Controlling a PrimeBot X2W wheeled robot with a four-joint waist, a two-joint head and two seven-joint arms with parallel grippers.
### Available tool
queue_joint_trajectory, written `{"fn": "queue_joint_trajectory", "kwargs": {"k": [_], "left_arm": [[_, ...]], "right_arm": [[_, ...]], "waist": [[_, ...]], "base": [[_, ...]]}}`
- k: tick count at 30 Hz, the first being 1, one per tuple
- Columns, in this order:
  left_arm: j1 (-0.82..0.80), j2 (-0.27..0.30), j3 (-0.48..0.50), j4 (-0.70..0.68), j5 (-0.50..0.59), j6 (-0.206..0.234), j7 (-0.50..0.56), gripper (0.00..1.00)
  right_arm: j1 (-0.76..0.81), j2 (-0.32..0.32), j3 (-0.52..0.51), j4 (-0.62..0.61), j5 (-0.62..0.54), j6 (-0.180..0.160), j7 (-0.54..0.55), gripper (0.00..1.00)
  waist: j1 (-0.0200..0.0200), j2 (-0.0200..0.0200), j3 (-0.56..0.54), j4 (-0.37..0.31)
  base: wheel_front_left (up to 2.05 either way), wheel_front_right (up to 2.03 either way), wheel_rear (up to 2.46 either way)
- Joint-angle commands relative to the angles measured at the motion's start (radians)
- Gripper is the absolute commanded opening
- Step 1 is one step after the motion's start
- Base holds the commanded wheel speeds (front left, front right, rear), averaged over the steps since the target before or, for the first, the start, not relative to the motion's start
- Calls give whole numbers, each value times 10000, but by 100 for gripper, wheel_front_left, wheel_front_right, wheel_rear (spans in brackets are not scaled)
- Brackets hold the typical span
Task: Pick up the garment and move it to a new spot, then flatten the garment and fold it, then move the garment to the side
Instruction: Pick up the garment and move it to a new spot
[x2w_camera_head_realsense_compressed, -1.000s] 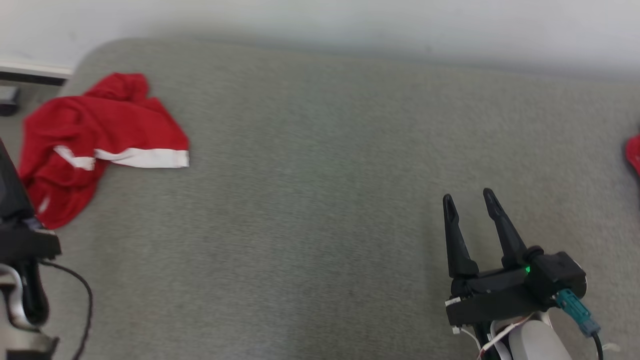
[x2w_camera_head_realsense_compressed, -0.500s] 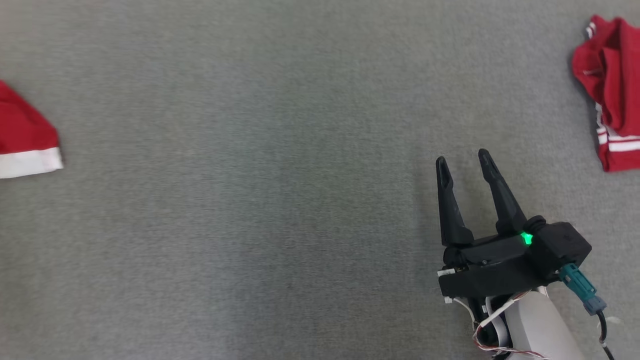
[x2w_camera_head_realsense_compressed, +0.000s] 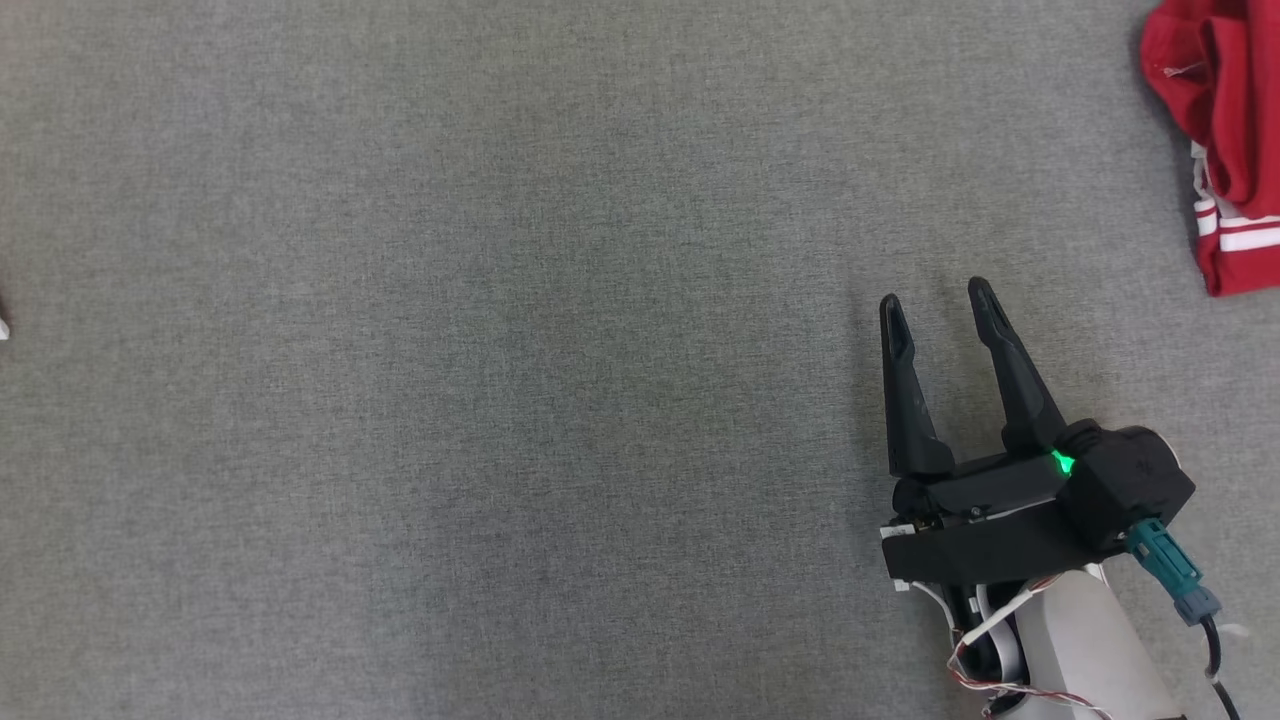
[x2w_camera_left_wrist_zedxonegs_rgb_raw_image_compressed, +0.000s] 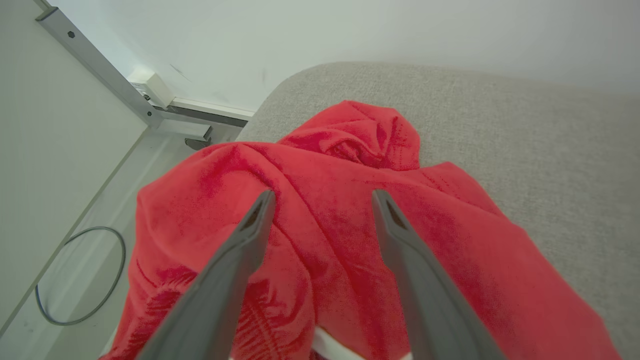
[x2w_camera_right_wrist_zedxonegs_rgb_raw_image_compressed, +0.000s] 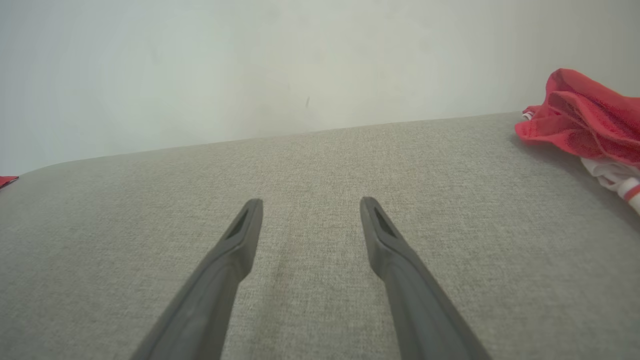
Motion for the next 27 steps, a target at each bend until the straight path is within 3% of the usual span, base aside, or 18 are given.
{"fn": "queue_joint_trajectory", "kwargs": {"k": [1,4,12,24,25,26,27], "left_arm": [[-131,132,-152,114,-14,23,250,100],[-393,242,-434,319,-215,22,893,100],[-1041,237,-929,1186,-750,21,3909,100],[-1114,199,-1226,1661,-1009,76,5558,100],[-1088,193,-1276,1627,-1012,61,5565,73],[-1056,213,-1334,1586,-988,50,5519,20],[-1019,205,-1401,1571,-991,40,5544,0]], "right_arm": [[-129,17,26,-63,-80,6,-6,100],[-178,15,32,-74,-129,6,-6,100],[-175,15,85,-52,-208,6,-6,100],[-164,15,66,-108,-216,6,-5,100],[-156,15,52,-110,-233,6,-5,100],[-149,15,44,-111,-247,6,-5,100],[-140,15,35,-104,-252,6,-5,100]], "waist": [[-1,-2,59,54],[-1,-2,98,104],[-1,-2,52,155],[-1,-2,87,3],[-1,-2,81,3],[-1,-2,71,6],[-1,-2,51,13]], "base": [[0,0,0],[0,0,0],[0,0,0],[0,0,0],[0,0,0],[0,0,0],[0,0,0]]}}
